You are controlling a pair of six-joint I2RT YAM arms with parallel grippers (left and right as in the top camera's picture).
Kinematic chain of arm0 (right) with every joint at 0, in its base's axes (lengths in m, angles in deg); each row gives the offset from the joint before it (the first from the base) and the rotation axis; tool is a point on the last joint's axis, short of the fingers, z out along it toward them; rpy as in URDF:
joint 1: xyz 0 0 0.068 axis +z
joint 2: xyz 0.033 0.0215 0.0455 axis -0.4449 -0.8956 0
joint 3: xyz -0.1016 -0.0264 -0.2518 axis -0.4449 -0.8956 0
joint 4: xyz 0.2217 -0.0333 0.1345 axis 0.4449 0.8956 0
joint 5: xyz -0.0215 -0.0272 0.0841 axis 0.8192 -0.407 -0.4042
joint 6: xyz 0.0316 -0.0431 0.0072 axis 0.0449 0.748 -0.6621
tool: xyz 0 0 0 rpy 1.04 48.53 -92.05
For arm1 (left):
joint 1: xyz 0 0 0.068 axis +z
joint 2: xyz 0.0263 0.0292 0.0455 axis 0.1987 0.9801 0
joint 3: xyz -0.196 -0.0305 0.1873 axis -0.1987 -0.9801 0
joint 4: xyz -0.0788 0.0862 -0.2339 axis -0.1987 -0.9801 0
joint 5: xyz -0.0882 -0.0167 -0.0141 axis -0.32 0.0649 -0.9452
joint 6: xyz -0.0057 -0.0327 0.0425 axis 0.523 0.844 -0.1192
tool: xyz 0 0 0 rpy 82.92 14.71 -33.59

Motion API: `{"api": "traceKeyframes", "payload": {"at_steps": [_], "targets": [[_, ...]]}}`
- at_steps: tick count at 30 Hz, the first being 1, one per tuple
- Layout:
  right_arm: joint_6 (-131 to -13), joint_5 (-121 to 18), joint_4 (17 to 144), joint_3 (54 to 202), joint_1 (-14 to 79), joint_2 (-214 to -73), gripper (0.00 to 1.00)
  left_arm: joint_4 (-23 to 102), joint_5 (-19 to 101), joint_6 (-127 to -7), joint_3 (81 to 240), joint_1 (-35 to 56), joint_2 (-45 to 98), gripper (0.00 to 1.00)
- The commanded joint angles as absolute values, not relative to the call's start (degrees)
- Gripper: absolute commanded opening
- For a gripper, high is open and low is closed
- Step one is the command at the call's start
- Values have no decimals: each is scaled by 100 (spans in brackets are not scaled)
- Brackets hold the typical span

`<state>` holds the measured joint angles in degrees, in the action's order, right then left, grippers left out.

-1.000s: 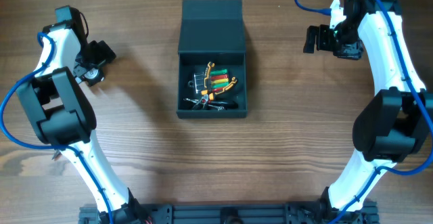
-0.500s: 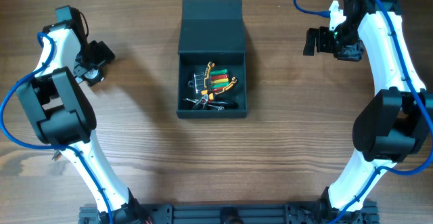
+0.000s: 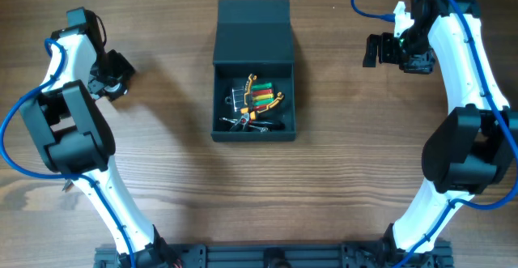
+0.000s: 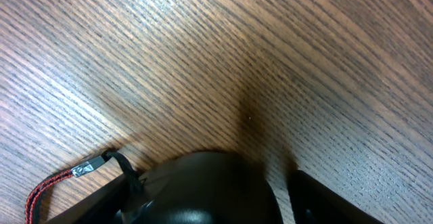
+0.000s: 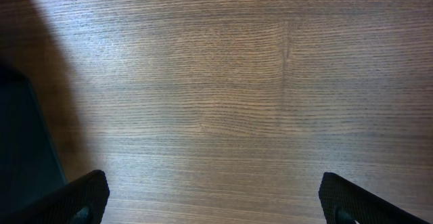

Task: Pack container
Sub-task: 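Lift the tape measure with the left gripper toward the green box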

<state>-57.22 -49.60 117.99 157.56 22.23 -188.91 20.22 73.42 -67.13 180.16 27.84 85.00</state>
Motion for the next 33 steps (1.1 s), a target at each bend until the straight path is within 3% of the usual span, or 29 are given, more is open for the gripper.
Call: {"api": "traceKeyframes", "payload": {"at_steps": [1,12,24,33], "targets": [[-5645,-5047,11827,15743,2221,-18948,100,1926,7447,-6702,17977,2769,8596,64],[-5643,-5047,11827,15743,2221,-18948,100,1843,7445,-6702,17977,2769,8596,52],[-5641,-5047,11821,15743,2221,-18948,100,1668,7445,-6702,17977,2756,8568,4],[-5643,-5047,11783,15743,2221,-18948,100,1622,7447,-6731,17979,2446,8019,4]]}}
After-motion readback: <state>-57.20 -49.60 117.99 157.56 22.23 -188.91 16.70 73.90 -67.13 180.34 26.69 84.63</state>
